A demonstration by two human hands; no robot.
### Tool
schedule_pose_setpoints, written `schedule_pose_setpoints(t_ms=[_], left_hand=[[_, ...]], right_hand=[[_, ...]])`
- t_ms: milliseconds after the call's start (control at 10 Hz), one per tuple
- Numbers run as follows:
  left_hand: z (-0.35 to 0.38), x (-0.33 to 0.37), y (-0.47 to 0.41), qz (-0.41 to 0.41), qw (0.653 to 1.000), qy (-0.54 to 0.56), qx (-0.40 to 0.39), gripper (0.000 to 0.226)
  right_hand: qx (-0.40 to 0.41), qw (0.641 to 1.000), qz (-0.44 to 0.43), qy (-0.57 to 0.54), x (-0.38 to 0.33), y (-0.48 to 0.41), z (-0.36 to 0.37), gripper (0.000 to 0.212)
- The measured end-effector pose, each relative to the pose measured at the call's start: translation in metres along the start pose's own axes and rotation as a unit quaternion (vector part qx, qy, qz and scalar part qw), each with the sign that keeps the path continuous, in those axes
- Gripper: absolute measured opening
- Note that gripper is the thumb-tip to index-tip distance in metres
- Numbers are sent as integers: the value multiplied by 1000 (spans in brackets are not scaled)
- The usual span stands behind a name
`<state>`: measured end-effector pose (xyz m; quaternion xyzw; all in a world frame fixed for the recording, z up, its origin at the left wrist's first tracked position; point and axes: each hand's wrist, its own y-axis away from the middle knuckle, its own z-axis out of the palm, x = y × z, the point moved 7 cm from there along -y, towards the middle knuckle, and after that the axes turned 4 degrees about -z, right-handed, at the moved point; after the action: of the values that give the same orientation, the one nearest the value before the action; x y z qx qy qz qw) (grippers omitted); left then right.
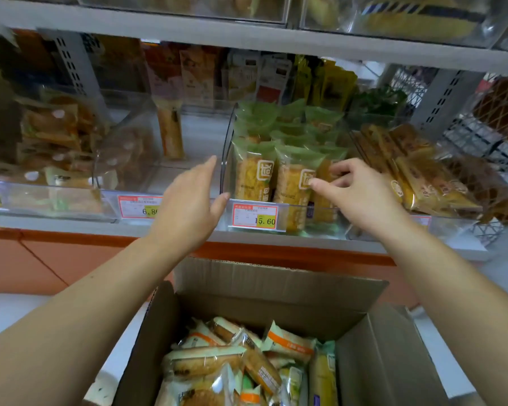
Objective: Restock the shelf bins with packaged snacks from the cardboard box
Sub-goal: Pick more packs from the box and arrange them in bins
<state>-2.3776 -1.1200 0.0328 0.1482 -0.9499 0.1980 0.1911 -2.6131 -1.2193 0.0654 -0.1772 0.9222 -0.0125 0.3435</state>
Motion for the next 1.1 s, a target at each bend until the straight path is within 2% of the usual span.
schedule_pose_setpoints(t_ms=[100, 200, 300, 400, 500, 600, 700, 800, 900, 1000, 1100], left_hand=[[-9, 15, 33, 98, 994, 48, 17, 55], [15, 24, 63, 148, 984, 53, -80, 49], [84, 7, 119, 158, 945, -23, -286, 51], [115, -21, 154, 141, 911, -77, -379, 55], [126, -51, 182, 121, 887, -116, -430, 59], [125, -61, 188, 98, 893, -110, -425, 59], [137, -79, 199, 58, 894, -108, -431, 60], [146, -86, 210, 53, 887, -118, -443, 59], [152, -80, 211, 59, 894, -135, -423, 56], [154, -70, 205, 59, 898, -136, -414, 53], [158, -57, 201, 79, 897, -133, -415, 54]], right_hand=[[-88, 986, 47, -132, 17, 50, 11, 23], [-265, 960, 93, 8, 52, 77, 55, 20], [-427, 866, 170, 198, 135, 116, 134, 30], [-421, 847, 256, 198, 184, 132, 172, 35], [-332, 857, 379, 114, 270, 171, 225, 39], [-271, 861, 421, 83, 292, 186, 241, 44], [-212, 865, 449, 68, 316, 207, 262, 57], [-215, 862, 453, 77, 324, 212, 270, 60], [-227, 855, 464, 53, 326, 216, 271, 57], [-206, 850, 484, 10, 322, 218, 266, 62], [-167, 843, 508, -56, 307, 222, 252, 75]])
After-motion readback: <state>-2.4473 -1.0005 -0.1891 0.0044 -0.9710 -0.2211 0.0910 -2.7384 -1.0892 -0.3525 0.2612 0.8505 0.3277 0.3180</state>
